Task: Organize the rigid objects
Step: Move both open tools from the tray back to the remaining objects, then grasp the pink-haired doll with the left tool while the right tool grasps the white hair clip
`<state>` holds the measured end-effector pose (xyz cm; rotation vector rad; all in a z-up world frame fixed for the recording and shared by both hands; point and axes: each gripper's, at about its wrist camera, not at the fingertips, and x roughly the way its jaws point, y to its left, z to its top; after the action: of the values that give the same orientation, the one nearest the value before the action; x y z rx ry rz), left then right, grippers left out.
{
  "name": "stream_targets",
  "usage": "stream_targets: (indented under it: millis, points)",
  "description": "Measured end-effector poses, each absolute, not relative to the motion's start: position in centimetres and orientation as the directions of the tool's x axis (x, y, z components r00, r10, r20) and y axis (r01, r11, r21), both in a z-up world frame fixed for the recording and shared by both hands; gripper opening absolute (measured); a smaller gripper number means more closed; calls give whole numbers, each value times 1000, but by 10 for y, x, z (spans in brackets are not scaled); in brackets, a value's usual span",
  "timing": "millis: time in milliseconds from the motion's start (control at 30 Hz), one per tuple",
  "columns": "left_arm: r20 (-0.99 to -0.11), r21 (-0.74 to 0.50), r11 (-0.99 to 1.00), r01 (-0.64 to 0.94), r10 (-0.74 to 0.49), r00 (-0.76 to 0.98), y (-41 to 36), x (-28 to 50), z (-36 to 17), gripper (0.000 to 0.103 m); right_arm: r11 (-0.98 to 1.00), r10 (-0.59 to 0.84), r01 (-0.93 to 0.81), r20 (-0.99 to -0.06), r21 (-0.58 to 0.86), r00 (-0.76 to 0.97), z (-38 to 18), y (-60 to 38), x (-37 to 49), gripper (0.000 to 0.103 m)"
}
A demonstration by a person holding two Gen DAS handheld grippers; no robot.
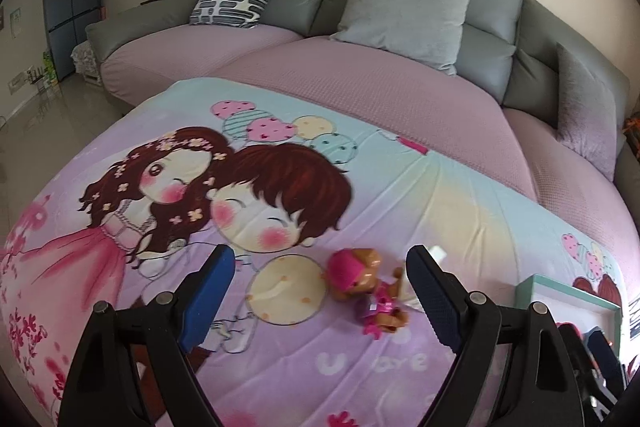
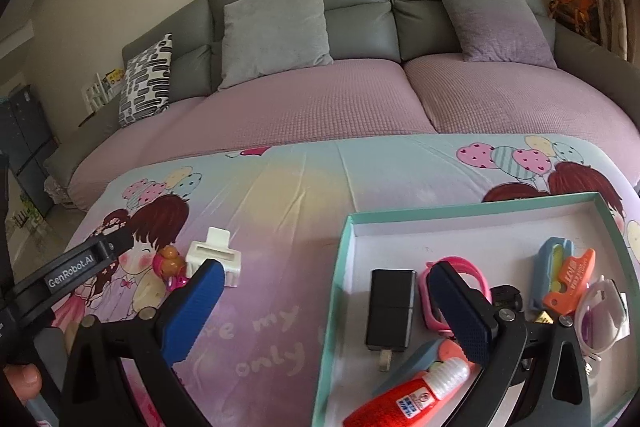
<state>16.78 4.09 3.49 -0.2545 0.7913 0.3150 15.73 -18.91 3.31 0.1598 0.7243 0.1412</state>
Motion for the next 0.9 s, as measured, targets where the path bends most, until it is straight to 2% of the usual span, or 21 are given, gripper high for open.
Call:
stream_targets:
  millis: [167, 300, 500, 667, 733, 900]
  points:
    - [-745, -63, 903, -424, 240, 622, 65, 165, 27, 88, 973, 224, -131, -640, 189, 735, 30, -164, 158, 103]
    - [-773, -53, 899, -436, 239, 588, 76, 166, 16, 88, 964, 266, -176, -649, 201, 713, 25, -147, 161, 103]
    - [-794, -93, 894, -439, 199, 574, 85, 170, 2, 88, 946, 322, -203, -663, 253, 675, 15, -131, 168, 102]
    - [-796, -135, 888, -440, 167, 582, 90, 177, -5, 88, 928, 366, -196, -683, 316, 632, 2, -123, 180, 96]
    - [-793, -162, 888, -430, 142, 592, 92, 180, -6, 88, 921, 379, -180, -687, 345, 620, -3, -123, 186, 92]
    - [-788, -246, 886, -394, 54, 613, 93, 187, -11, 88, 909, 399, -157, -697, 386, 596, -13, -122, 202, 91]
